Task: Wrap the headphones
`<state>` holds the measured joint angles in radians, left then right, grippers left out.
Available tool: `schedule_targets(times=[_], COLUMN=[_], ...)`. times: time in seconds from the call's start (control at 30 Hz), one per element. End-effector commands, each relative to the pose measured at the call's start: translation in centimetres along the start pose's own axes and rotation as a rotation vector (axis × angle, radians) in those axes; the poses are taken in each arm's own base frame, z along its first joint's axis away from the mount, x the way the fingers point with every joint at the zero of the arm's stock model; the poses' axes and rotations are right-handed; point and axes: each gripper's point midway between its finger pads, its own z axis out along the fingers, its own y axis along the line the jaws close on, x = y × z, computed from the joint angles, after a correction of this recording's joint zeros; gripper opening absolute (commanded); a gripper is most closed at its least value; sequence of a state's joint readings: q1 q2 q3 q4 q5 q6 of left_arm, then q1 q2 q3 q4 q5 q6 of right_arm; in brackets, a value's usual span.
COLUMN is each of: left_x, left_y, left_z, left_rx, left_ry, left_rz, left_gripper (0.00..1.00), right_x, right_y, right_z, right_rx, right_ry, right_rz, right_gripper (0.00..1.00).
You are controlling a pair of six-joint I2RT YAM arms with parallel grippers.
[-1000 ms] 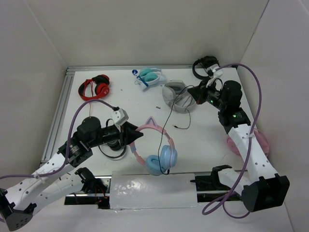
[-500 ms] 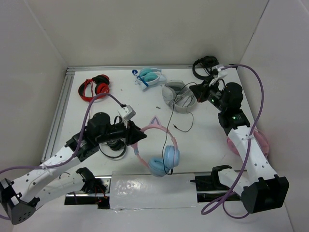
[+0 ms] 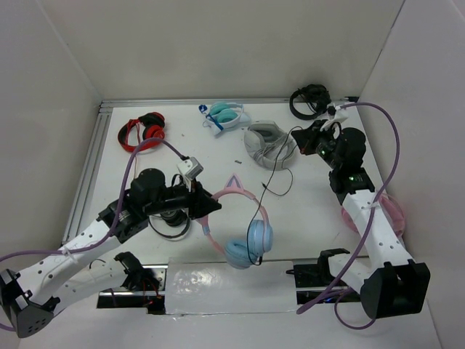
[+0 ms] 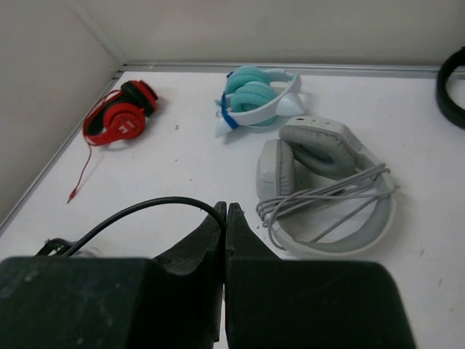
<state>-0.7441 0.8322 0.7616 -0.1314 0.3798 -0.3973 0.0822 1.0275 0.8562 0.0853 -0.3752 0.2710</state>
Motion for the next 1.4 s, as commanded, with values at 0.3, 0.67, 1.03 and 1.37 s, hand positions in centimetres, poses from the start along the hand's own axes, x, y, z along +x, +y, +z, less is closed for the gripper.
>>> schedule_targets(times=[0.3,0.67,1.03,1.37], left_x=[-8.5,-2.9,-2.0,-7.0], left_y=[-6.0,-2.8,-6.4,-6.3], left_z=[-1.0,3.8,4.5,0.6], left_rx=[0.214,0.117,0.169,0.03], left_ry=[-0.182,0.061,0.1,-0.104], left_rz=[0.128,-0.024,0.111,0.128], left_gripper=[0.0,0.0,0.0,0.0], right_x=[2.4,-5.7,-3.6,4.3], right_y=[5.3,13.7,15.4,6.8], right_z=[2.4,-0.8,6.5,7.3], right_rx=[-0.217,-0.278,-0.365,-0.184], right_ry=[0.052,-0.14,0.044,0.174], right_rz=[-0.087,-0.401,-0.403,-0.121], right_gripper=[0.0,0.0,0.0,0.0])
